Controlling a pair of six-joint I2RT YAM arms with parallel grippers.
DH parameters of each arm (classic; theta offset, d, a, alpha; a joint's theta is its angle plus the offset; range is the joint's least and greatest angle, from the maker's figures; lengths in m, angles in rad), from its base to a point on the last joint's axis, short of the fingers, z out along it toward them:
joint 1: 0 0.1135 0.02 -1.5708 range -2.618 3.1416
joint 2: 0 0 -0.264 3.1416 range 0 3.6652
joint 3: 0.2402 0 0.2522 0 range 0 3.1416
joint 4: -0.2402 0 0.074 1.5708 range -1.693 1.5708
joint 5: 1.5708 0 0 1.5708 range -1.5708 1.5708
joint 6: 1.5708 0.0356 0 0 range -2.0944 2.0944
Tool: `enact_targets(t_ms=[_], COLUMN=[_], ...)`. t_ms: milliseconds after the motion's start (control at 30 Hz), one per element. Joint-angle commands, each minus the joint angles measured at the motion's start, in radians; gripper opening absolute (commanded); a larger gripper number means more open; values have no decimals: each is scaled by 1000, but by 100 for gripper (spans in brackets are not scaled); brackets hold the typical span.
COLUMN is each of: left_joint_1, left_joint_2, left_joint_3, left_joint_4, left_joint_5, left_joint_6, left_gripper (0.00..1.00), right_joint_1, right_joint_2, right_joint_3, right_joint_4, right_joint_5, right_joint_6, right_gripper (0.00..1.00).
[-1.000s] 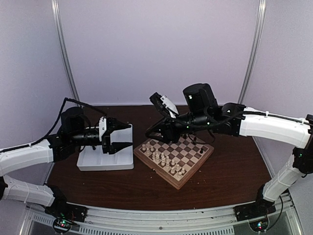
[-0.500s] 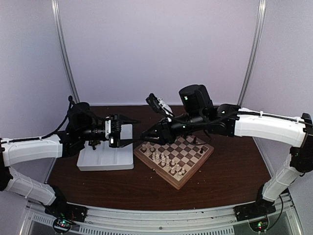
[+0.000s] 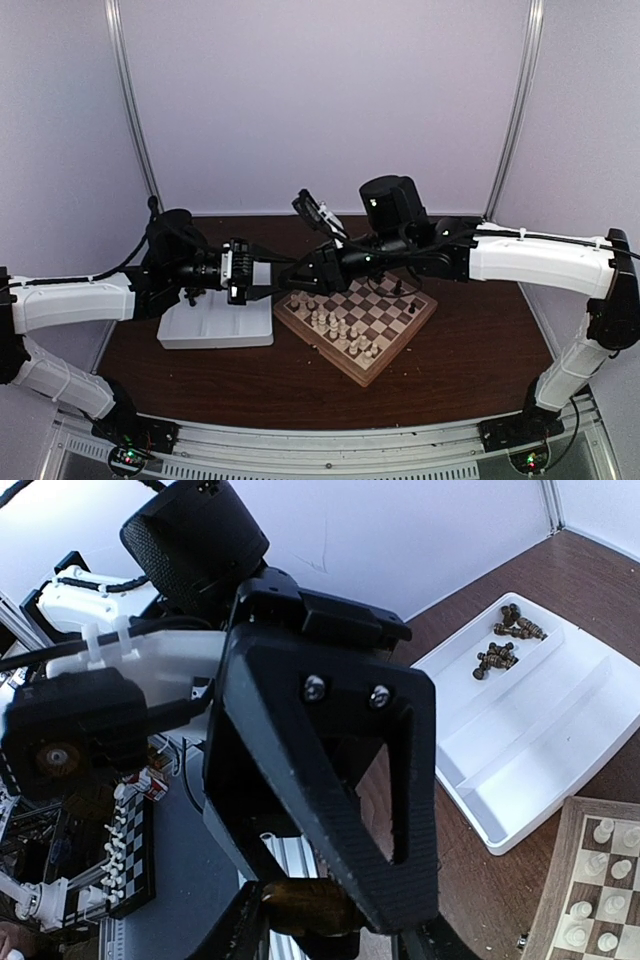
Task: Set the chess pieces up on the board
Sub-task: Adjust the chess piece.
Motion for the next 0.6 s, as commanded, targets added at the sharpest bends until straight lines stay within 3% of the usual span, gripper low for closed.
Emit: enact_targets(t_ms=[0, 367, 500, 567], left_joint_1=[-7, -7, -7, -7], left_joint_2=[-5, -13, -14, -15], left_joint_3=[28, 63, 73, 73], left_joint_4=[28, -74, -112, -115], left_joint_5=[29, 14, 6, -2], left_joint_6=[21, 45, 45, 38], left_gripper=[38, 0, 0, 0], right_joint_1=[3, -3, -11, -15], right_joint_2=[6, 6, 0, -9], right_joint_3=[34, 27, 18, 10], right_joint_4=[54, 73, 86, 89], right_joint_5=[-11, 3, 6, 18], right_joint_6=[22, 40, 63, 67], right_gripper=[28, 36, 42, 54])
